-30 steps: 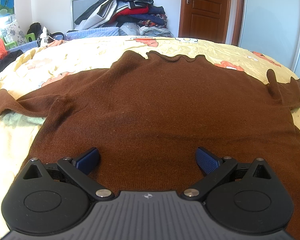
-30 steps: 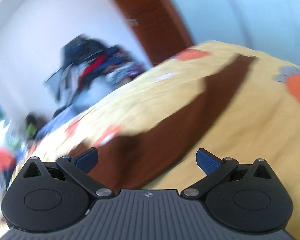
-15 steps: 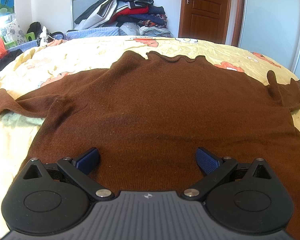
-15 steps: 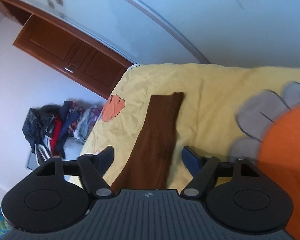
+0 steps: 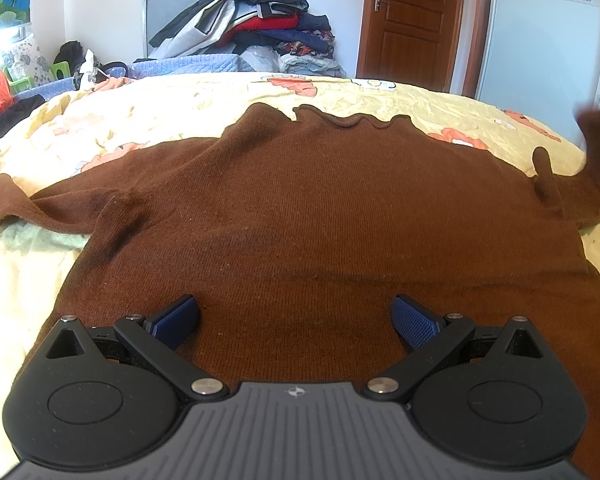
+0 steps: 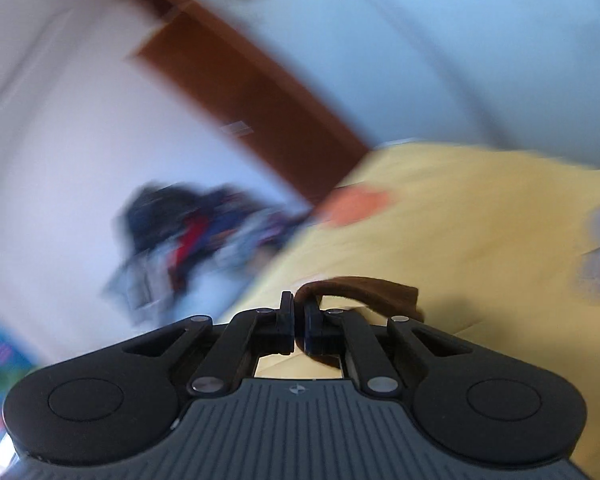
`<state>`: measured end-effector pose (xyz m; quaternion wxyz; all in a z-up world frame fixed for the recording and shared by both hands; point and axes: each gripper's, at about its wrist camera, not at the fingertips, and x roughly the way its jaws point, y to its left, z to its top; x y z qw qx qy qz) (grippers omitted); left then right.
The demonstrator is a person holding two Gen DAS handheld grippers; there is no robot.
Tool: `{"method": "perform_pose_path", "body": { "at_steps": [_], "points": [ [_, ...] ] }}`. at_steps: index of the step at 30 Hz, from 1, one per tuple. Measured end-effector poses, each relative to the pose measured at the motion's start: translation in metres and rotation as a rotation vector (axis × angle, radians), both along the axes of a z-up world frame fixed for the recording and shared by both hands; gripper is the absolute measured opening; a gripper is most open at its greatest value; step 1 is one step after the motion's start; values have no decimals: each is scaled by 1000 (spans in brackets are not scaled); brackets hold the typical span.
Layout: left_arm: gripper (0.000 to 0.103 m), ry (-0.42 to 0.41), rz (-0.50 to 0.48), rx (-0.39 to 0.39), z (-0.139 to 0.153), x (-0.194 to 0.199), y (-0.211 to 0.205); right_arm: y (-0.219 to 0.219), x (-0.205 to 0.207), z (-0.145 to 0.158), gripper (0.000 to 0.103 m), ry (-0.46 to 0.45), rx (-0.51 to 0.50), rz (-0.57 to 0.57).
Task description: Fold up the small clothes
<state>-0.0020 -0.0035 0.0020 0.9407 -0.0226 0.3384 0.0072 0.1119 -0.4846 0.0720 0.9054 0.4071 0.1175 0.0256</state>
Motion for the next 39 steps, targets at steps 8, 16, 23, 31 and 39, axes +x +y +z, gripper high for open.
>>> {"method": "perform_pose_path", "body": {
  "at_steps": [8,16,23,31,39],
  "points": [
    [103,-1,-7,-1,0,-2,3,261,-12,27,34,-107,148,615],
    [103,-36,17,-137,6,-8,24,270,-69,-32,66,21,56,562],
    [103,-84,158,-461,47,45,63,240,-103,-100,90,85,-14,461],
    [76,114,216,-117,28,136,25,242,-114,-96,99,47,-61,499],
    [12,-29,307,-13,53,119,35,240,-121,-100,101,28,-41,510]
  ]
}}
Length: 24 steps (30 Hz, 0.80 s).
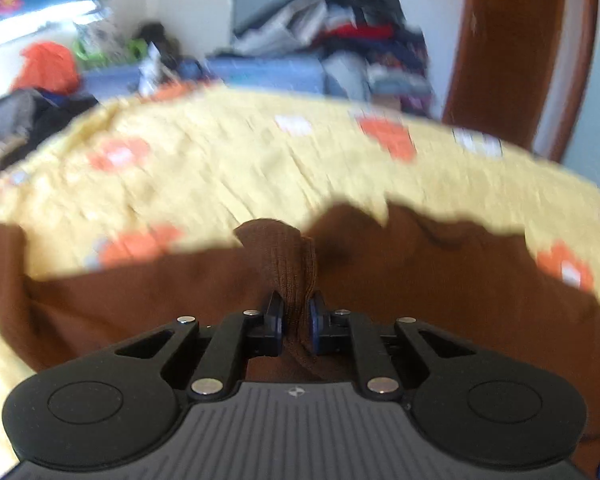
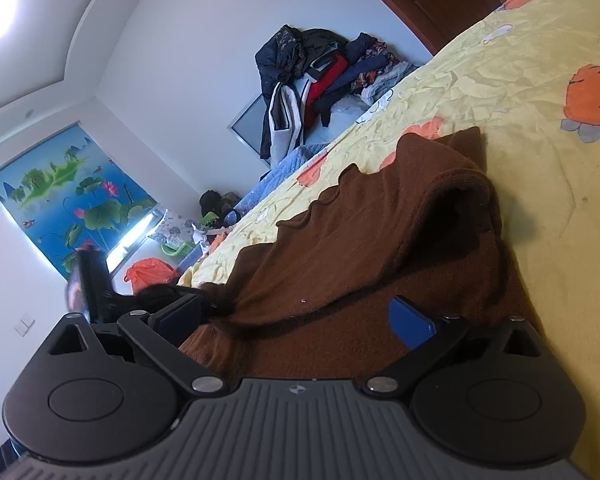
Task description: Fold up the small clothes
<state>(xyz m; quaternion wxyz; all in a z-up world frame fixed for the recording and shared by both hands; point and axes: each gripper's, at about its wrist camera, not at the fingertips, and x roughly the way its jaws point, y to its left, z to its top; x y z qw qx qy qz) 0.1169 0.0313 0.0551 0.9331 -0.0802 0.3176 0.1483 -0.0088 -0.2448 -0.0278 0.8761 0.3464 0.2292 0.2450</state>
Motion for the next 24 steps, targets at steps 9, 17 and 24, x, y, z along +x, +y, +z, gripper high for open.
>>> {"method": "perform_pose_path", "body": {
  "at_steps": [9,17,24],
  "points": [
    [19,134,0,106,-15,8,45,1,0,0,103,-3,-5,12],
    [82,-116,166,-77,18,-61,69,4,-11,38,103,-48,-40,87],
    [97,-18,-133,-195,-13,-19,26,19,63,65,103,-12,-288,5]
  ]
}}
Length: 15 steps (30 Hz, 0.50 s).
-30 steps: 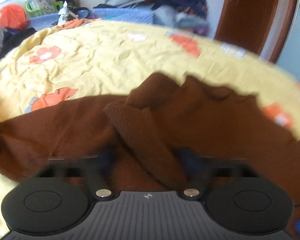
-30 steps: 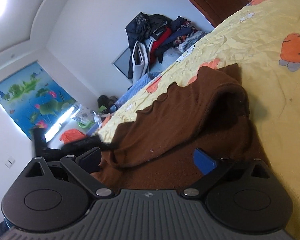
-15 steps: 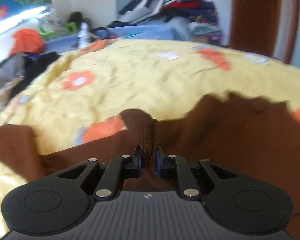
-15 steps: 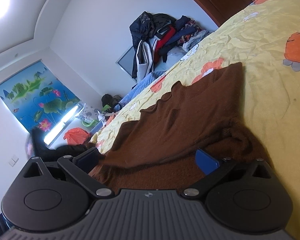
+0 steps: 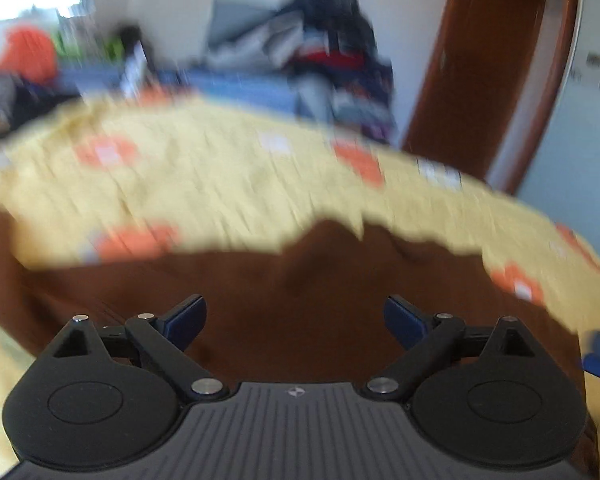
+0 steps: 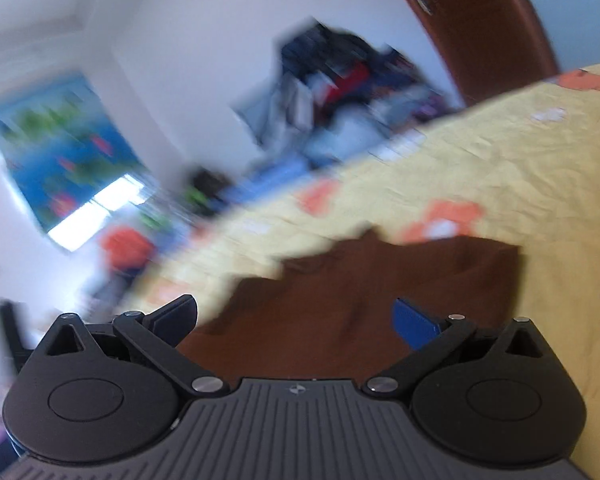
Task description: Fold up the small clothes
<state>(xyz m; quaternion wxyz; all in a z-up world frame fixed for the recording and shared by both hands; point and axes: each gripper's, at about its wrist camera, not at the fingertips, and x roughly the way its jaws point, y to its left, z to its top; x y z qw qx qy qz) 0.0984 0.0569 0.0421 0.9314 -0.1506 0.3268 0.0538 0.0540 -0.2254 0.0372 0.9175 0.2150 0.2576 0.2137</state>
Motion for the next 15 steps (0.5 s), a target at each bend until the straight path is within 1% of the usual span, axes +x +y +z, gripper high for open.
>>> {"method": "perform_pose_path", "body": {
  "at_steps": [1,2,3,4,5,6,8,10,12,13,15],
  "points": [
    [98,72,-24,-51,-14,11,5,4,14,-9,103,48,-65,-20],
    [99,42,-30,-22,-19,10,5,8,27,-22,103,113,-127,-37],
    [99,25,-28,11,-21,7,5,11,32,-33,103,121,-176,-34],
    [99,33,-51,14,-23,5,8,15,24,-37,103,24,-238,-24],
    [99,25,-66,12,-20,-1,10,21,21,-42,103,23,-287,-24],
    [99,18,-63,-1,-15,-11,16,24,17,-40,103,15,-304,-31],
    [100,-42,-35,-28,-5,-34,33,29,14,-40,103,14,-336,-36],
    [100,-117,44,-31,7,-60,60,32,13,-39,103,14,-361,-36],
    [100,-174,148,-61,15,-82,105,32,12,-39,103,14,-367,-36],
    [100,-188,228,-82,17,-92,133,32,13,-38,103,14,-367,-37],
    [100,-181,367,-149,18,-104,184,31,13,-38,103,14,-368,-37]
  ]
}}
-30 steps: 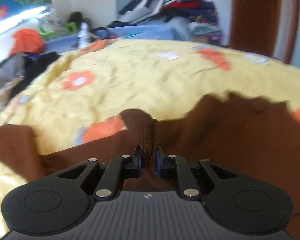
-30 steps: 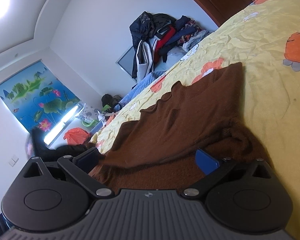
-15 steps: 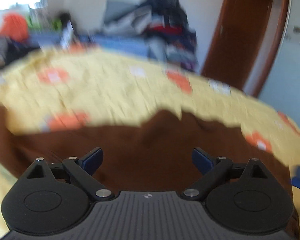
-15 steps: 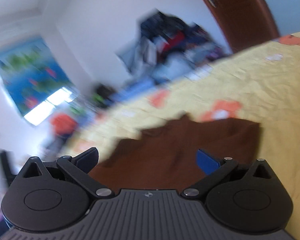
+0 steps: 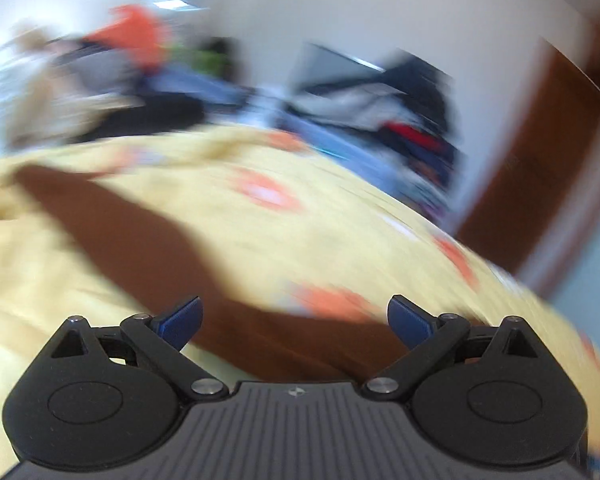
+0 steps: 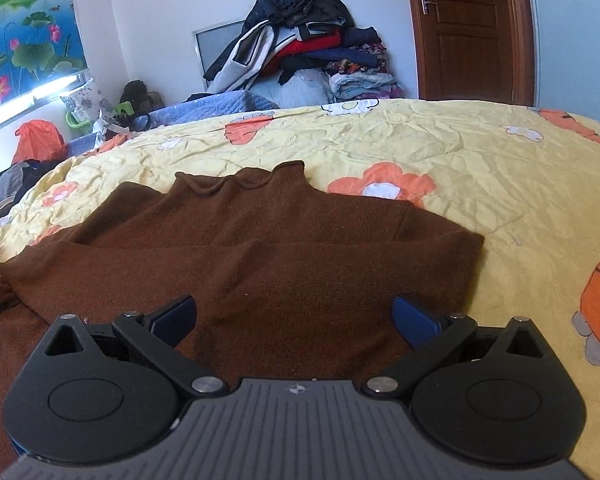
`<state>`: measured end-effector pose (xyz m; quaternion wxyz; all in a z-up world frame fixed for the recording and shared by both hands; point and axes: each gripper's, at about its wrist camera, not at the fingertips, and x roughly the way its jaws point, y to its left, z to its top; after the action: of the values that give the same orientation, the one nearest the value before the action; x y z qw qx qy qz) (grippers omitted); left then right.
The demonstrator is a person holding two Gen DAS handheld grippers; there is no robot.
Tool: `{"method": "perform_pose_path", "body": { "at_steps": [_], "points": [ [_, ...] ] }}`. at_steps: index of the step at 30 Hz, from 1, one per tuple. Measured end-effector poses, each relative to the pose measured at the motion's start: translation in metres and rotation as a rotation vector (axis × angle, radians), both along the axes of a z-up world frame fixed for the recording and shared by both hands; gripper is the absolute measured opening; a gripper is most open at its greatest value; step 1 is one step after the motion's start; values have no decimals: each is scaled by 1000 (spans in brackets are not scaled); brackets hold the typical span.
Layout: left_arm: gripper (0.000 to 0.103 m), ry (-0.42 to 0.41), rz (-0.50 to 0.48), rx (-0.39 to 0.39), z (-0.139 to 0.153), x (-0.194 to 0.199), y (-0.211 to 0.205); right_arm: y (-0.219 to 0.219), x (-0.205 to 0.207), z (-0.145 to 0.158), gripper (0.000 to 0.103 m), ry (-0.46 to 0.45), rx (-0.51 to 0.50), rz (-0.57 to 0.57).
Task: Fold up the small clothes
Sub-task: 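Reach the left gripper to the other sleeve cuff and close on it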
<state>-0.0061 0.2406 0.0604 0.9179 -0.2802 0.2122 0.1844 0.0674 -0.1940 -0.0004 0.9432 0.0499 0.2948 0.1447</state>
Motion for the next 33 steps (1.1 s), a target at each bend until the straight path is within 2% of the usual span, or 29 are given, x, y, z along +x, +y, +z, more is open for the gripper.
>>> {"method": "perform_pose_path", "body": {
  "at_steps": [4,6,9,10,12,14,15,16,18,19,22,26,31,33],
  "points": [
    [100,0,262,-181,-6,-25,99,-1,1,0,103,0,2,0],
    [100,7,371,-258,-14,-29,133,-1,1,0,103,-1,5,-2],
    [99,26,421,-400,-33,-28,169,0,0,0,103,-1,6,-5],
    [99,8,418,-418,-37,-26,173,0,1,0,103,-1,5,-4],
    [99,5,398,-390,-37,-18,175,0,1,0,103,-1,2,-6],
    [92,6,380,-339,-37,-9,173,0,1,0,103,0,-1,-7],
    [78,29,378,-287,-37,-1,170,1,1,0,103,0,-3,-8],
    [52,86,381,-229,-39,10,171,1,2,0,103,0,-5,-8],
    [26,181,381,-177,-46,21,176,1,3,-1,103,0,-7,-8],
    [6,172,376,-153,-46,21,176,1,3,-1,103,0,-6,-8],
    [5,147,377,-140,-33,16,173,1,3,-1,103,0,-3,-8],
    [5,-1,327,-103,16,-2,148,2,3,0,103,-1,5,-8],
    [5,-242,161,-34,101,-23,100,0,2,-1,103,-3,21,-10],
    [5,-287,88,6,127,-24,78,-1,1,-1,103,-4,28,-11]
  ]
}}
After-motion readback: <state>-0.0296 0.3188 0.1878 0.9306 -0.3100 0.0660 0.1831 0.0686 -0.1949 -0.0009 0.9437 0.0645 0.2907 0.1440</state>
